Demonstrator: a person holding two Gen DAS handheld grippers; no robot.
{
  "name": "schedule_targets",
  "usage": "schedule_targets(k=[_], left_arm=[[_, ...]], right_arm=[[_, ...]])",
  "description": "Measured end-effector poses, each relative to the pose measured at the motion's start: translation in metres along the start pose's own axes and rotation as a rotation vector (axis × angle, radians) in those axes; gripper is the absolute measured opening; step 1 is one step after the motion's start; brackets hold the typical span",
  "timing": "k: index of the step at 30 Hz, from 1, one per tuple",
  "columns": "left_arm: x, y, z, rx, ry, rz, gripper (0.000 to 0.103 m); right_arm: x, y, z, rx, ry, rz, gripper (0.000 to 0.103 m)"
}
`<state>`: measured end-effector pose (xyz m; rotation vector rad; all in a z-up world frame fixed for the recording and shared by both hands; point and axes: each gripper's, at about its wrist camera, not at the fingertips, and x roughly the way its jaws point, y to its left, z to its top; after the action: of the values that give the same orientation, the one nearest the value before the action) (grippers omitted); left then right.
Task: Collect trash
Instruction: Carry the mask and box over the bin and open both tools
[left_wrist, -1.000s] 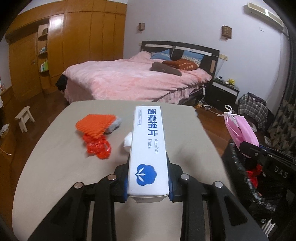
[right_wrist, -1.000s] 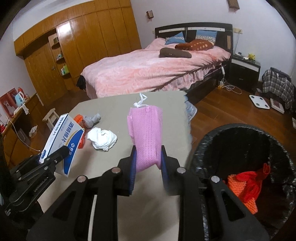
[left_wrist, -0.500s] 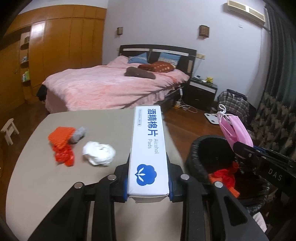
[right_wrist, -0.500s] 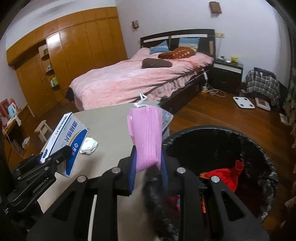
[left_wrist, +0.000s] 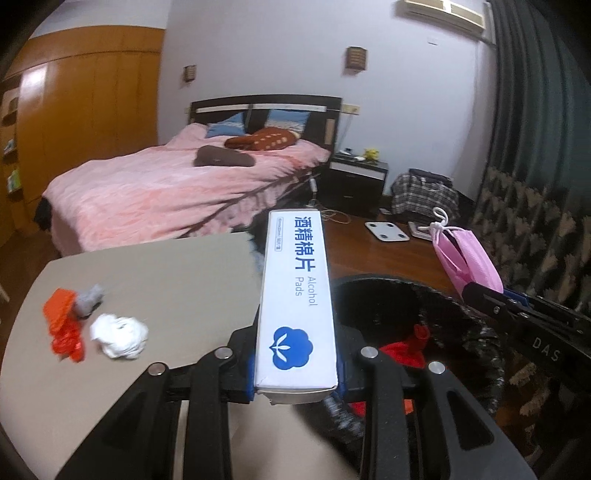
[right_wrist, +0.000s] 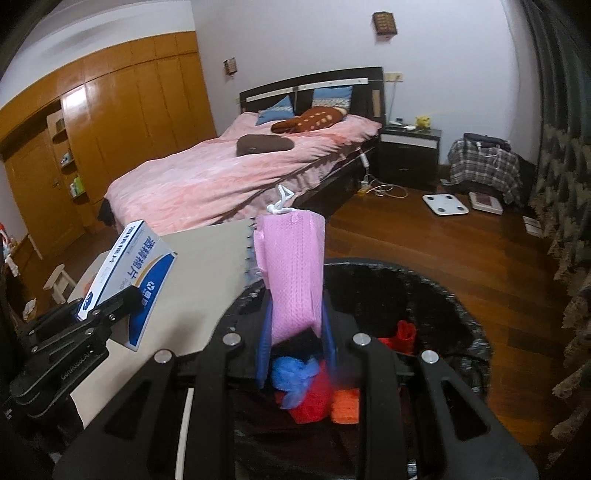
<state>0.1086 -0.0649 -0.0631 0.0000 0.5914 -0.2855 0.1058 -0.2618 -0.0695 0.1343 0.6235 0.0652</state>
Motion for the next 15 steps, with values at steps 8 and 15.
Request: schedule_targets(k=[8,15], left_arm=[[0.026,-0.043,0.007,0.053,0.007,-0.07,0.03],[0.049,-0.067,0.009,0.078,0.029,-0.109,0.03]], right_arm=[[-0.004,-0.04,-0.01,0.025,0.003,-0.059,0.023],[0.002,-0.07,-0.019,0.068,0.022,-0.099,0.023]])
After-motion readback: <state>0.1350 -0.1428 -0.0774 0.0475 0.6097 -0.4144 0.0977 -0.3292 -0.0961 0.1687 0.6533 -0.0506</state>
